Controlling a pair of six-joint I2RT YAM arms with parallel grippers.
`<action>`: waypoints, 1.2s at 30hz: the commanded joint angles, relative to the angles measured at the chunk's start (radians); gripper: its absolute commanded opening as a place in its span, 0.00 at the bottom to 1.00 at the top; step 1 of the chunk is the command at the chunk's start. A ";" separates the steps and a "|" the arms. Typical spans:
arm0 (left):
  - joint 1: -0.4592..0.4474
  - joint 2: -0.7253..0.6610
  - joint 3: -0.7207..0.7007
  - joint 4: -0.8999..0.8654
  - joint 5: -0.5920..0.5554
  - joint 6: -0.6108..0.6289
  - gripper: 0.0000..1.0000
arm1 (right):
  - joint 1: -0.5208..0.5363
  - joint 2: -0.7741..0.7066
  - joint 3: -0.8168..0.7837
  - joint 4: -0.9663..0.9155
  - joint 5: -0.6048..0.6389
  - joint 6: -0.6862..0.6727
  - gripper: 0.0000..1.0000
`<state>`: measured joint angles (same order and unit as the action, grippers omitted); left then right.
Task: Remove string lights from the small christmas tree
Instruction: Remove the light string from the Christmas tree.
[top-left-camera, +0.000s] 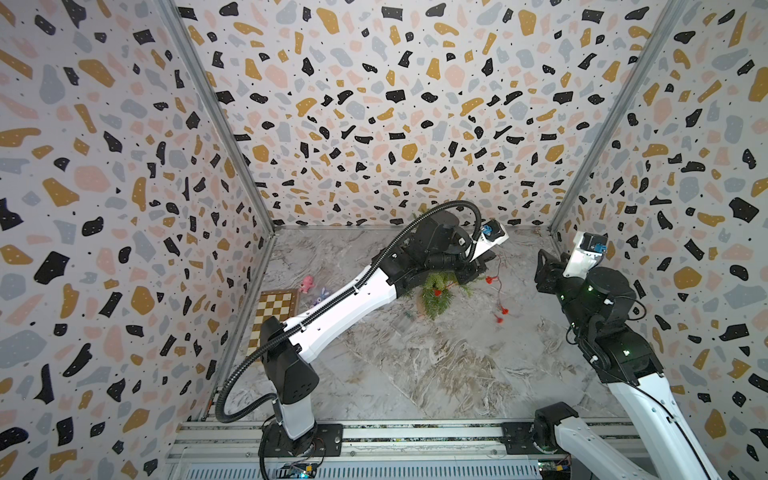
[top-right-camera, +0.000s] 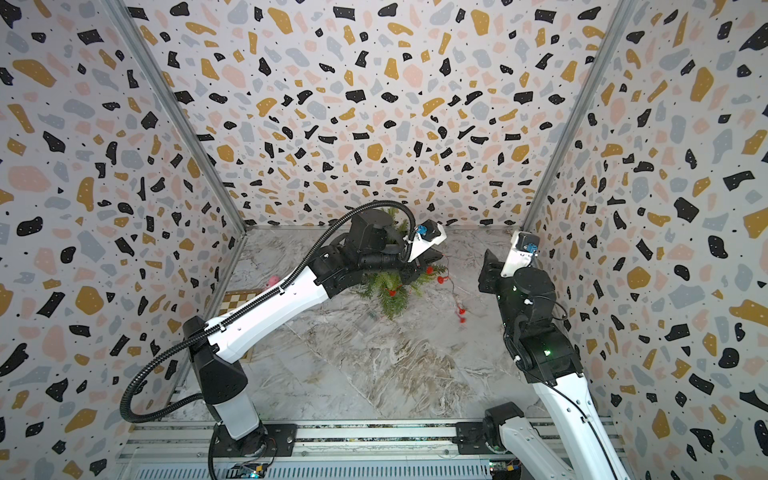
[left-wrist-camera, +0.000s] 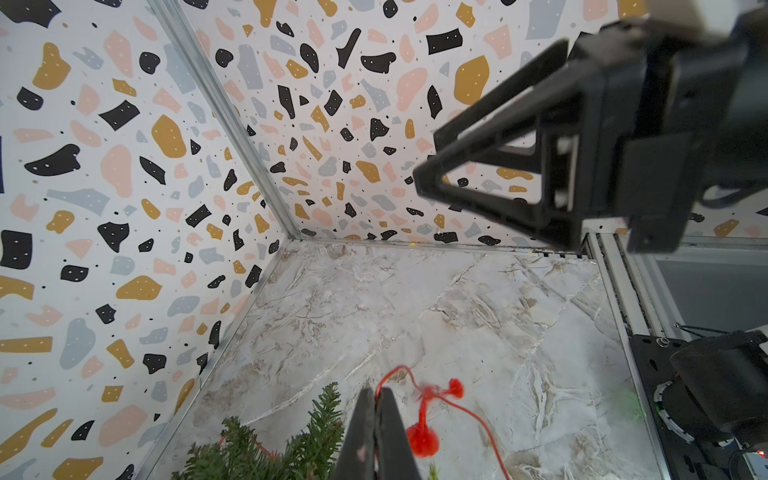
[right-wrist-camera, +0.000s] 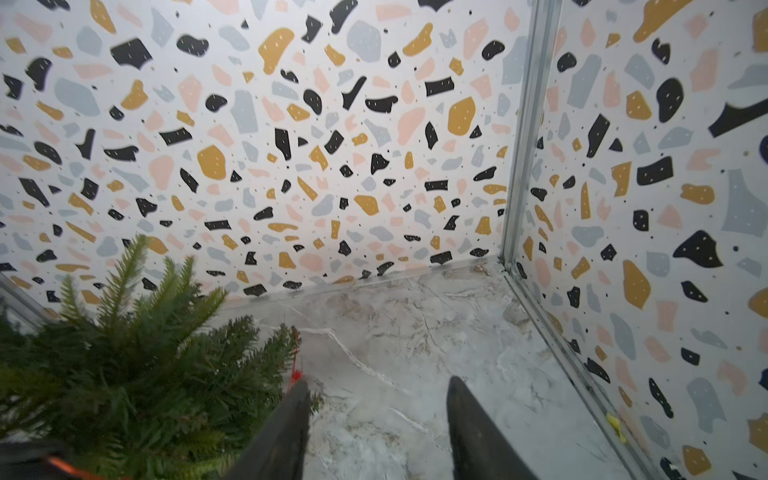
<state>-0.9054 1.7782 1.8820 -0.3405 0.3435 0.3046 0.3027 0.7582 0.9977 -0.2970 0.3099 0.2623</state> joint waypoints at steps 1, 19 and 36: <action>-0.004 -0.036 0.037 0.005 0.030 0.021 0.00 | -0.006 -0.033 -0.045 -0.004 -0.006 0.025 0.63; -0.005 -0.023 0.034 -0.009 0.082 0.010 0.00 | -0.005 -0.205 -0.435 0.370 -0.554 -0.218 0.78; -0.006 -0.034 0.037 -0.028 0.090 0.007 0.00 | -0.005 -0.001 -0.516 0.763 -0.455 -0.233 0.80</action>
<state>-0.9054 1.7782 1.8820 -0.3828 0.4286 0.3138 0.3000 0.7490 0.4480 0.3676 -0.1982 0.0551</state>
